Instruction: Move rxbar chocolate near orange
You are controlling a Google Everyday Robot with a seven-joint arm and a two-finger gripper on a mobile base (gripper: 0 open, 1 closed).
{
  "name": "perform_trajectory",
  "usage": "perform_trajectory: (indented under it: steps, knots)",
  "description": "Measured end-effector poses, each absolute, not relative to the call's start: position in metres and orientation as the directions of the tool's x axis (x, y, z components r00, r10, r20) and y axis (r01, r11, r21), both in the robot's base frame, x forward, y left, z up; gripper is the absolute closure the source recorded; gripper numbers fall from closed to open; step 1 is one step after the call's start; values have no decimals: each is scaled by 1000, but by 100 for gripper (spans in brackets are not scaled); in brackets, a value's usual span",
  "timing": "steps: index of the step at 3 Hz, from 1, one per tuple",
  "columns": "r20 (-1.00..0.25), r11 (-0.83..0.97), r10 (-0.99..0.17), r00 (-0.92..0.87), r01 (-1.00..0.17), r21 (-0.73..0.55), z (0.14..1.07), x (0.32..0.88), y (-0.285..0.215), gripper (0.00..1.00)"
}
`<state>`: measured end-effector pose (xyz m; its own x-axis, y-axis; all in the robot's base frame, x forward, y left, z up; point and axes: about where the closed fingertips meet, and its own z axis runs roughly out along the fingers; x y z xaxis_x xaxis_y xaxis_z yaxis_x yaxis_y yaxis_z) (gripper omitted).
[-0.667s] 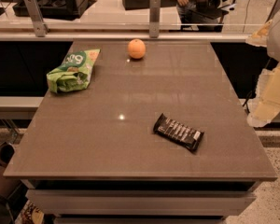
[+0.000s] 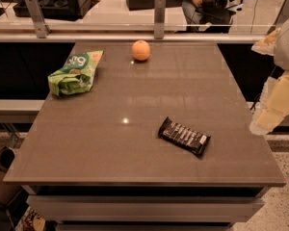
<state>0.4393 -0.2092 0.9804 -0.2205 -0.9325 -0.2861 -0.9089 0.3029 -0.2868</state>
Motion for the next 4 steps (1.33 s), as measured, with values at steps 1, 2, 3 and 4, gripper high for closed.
perform_trajectory:
  steps: [1,2,3,4]
  knots:
    - [-381,356,-891,-247,-902,-246,953,438,-203,0]
    - [-479,393,-838,-262,-898,-197,921,437,-195,0]
    - [-589,427,-765,-259,-890,-163,893,433,-182,0]
    - [-689,454,-681,-248,-881,-132,867,435,-167,0]
